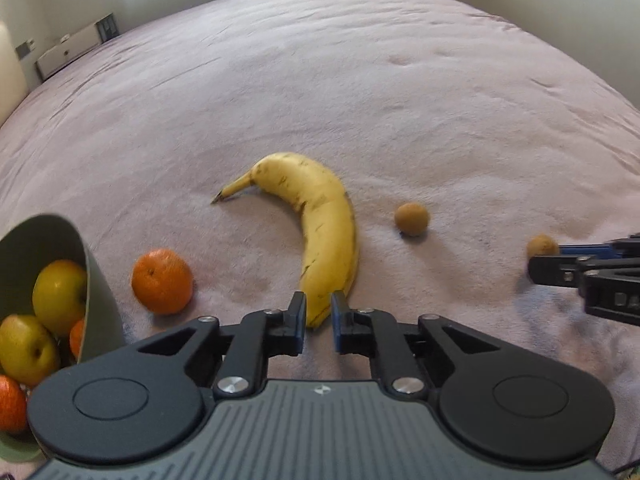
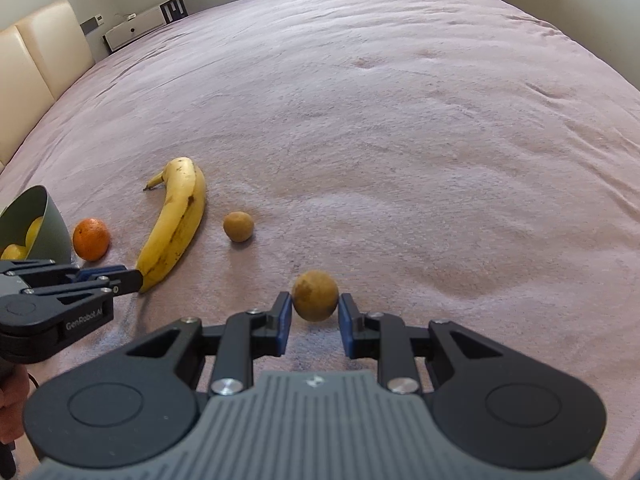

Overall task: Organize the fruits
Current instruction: 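Grasp the second small brown kiwi beside the banana with the left tool, then carry both held kiwis over the green colander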

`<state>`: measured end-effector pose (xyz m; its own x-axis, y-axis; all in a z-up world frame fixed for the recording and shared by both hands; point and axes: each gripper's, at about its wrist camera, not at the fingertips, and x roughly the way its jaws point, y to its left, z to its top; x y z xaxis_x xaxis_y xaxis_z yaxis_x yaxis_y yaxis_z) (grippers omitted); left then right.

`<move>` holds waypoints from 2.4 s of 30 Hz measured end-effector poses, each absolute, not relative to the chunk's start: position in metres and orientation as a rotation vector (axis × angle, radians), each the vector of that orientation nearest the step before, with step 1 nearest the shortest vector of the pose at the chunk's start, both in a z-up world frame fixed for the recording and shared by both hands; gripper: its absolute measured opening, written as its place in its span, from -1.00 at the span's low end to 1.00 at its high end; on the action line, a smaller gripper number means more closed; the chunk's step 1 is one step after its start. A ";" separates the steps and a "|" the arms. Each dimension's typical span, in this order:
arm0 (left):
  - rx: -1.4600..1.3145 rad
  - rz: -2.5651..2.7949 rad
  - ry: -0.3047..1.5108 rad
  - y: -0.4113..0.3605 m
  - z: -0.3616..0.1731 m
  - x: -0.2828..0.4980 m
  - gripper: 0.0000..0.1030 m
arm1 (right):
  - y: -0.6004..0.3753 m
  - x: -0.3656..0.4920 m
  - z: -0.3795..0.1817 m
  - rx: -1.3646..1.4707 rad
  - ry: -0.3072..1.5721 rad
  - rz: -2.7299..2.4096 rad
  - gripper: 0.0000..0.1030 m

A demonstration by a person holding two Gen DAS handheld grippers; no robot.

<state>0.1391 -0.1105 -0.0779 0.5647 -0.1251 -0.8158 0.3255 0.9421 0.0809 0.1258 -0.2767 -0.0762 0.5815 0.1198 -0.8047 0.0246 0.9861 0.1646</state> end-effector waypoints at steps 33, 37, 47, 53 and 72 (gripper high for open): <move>0.163 -0.433 0.952 -0.169 -0.107 0.198 -0.38 | -0.274 0.151 -0.097 0.081 0.936 0.032 -0.53; 0.153 -0.436 0.944 -0.167 -0.105 0.196 -0.43 | -0.273 0.150 -0.094 0.078 0.933 0.027 -0.55; 0.118 -0.358 0.898 -0.141 -0.072 0.166 -0.43 | -0.261 0.146 -0.076 0.069 0.907 0.032 -0.56; 0.112 -0.307 0.898 -0.117 -0.052 0.149 -0.43 | -0.244 0.141 -0.066 0.055 0.896 0.061 -0.56; 0.048 -0.161 0.897 -0.030 -0.004 0.124 -0.43 | -0.150 0.121 -0.022 -0.071 0.795 0.301 -0.56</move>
<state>0.1242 -0.0302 -0.0045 0.6130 -0.1193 -0.7810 0.1595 0.9869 -0.0255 0.1210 -0.1497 -0.0223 0.6603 0.2394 -0.7119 -0.2922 0.9550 0.0501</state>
